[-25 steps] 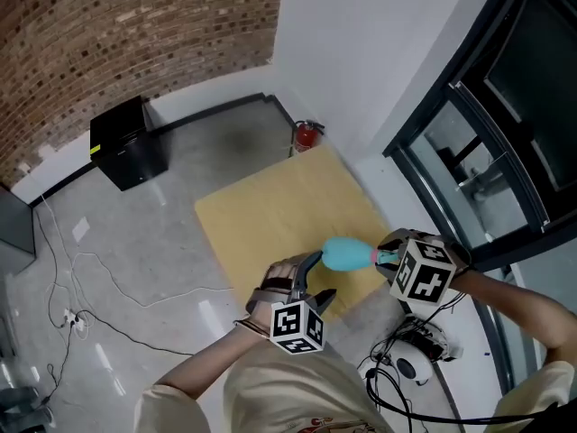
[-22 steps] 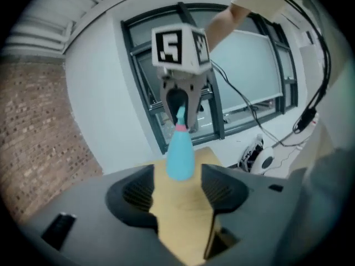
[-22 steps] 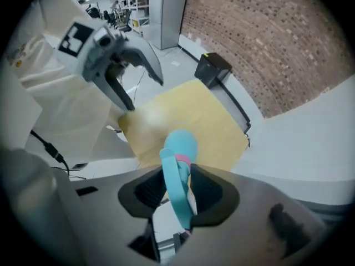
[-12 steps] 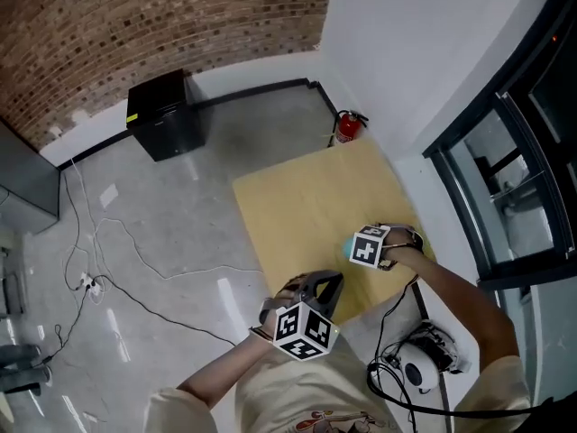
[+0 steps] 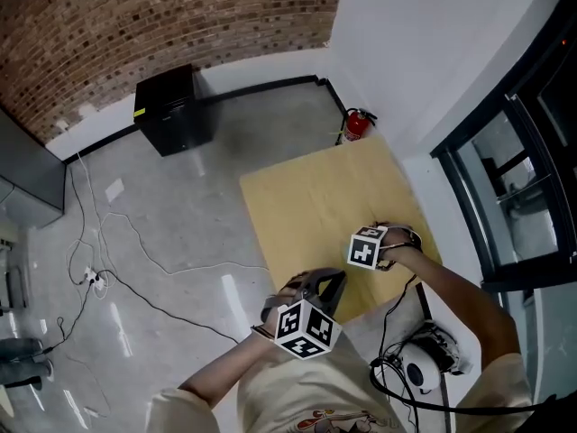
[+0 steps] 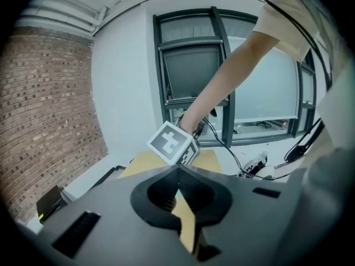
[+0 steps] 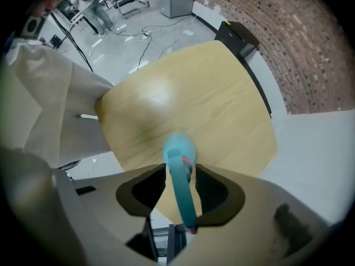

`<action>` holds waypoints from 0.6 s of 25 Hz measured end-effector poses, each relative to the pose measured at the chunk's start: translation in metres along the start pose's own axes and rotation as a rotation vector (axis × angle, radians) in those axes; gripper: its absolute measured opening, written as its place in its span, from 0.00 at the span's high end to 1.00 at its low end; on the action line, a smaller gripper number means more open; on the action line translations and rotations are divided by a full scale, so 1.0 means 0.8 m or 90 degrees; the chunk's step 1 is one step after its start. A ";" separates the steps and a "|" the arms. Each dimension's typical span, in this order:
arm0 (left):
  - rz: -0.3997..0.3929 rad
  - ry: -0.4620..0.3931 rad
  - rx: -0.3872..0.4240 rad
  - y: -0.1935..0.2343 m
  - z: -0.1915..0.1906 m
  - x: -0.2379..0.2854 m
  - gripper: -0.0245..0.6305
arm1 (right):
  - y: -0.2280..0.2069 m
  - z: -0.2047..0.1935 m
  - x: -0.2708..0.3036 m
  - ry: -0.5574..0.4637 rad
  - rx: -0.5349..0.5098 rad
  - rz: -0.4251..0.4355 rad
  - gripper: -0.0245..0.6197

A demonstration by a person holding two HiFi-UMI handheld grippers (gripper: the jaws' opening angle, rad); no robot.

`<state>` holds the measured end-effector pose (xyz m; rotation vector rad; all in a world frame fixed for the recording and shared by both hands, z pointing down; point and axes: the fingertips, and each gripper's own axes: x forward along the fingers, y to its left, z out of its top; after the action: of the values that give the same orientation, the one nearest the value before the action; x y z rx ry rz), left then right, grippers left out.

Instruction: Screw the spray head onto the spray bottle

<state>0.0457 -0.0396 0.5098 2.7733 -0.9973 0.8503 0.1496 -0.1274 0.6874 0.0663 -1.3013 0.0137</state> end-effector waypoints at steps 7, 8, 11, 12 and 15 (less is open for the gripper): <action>-0.005 -0.001 -0.008 0.010 0.001 0.003 0.95 | 0.000 0.001 -0.104 -0.119 0.009 -0.037 0.70; -0.001 -0.005 -0.015 0.013 0.005 0.002 0.95 | -0.001 0.002 -0.136 -0.169 0.028 -0.052 0.70; 0.015 -0.029 -0.043 0.028 0.026 -0.001 0.95 | -0.013 -0.008 -0.251 -0.366 0.146 -0.118 0.74; 0.022 -0.039 -0.053 0.033 0.034 -0.002 0.95 | -0.021 -0.018 -0.290 -0.443 0.206 -0.151 0.78; 0.042 -0.064 -0.088 0.048 0.056 -0.005 0.95 | -0.038 -0.067 -0.375 -0.663 0.412 -0.240 0.81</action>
<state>0.0409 -0.0786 0.4653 2.7031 -1.1236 0.6286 0.1225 -0.1465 0.3832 0.9766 -2.2550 0.0866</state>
